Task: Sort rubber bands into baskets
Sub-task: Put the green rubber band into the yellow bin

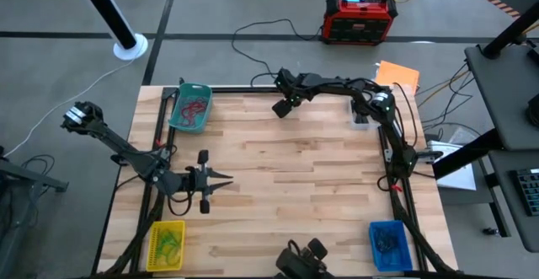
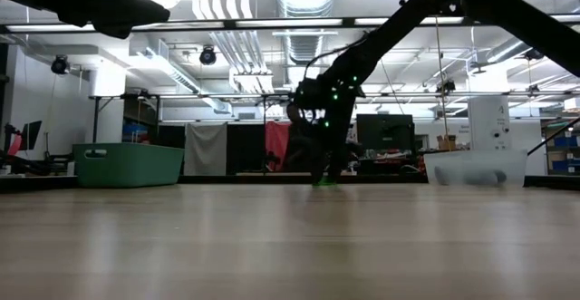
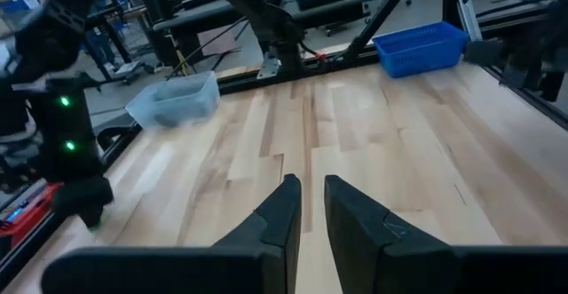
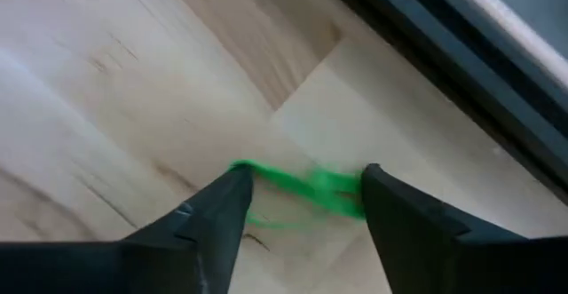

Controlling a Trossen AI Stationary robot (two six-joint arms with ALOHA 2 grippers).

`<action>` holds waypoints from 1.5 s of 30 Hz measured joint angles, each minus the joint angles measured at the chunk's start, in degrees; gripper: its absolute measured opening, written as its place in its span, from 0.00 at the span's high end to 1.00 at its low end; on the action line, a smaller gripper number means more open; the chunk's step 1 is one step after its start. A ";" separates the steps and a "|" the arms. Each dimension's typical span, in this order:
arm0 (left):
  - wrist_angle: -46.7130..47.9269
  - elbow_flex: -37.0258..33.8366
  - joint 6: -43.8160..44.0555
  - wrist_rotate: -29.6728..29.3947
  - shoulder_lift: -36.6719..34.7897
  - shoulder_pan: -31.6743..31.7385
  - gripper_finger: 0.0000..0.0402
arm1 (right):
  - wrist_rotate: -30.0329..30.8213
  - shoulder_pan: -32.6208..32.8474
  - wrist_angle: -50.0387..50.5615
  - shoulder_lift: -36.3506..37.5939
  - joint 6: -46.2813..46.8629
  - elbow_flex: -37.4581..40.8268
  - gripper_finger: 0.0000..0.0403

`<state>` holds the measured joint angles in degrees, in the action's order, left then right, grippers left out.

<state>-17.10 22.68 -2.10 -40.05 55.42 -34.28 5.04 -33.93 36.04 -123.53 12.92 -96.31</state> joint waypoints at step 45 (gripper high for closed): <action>-1.39 16.09 -1.10 -6.48 25.62 0.92 0.39 | -17.44 32.01 -75.14 35.95 2.29 52.76 0.98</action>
<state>-18.50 38.77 -3.19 -46.53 81.04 -33.36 -12.41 -1.92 -39.09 -87.59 15.21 -43.55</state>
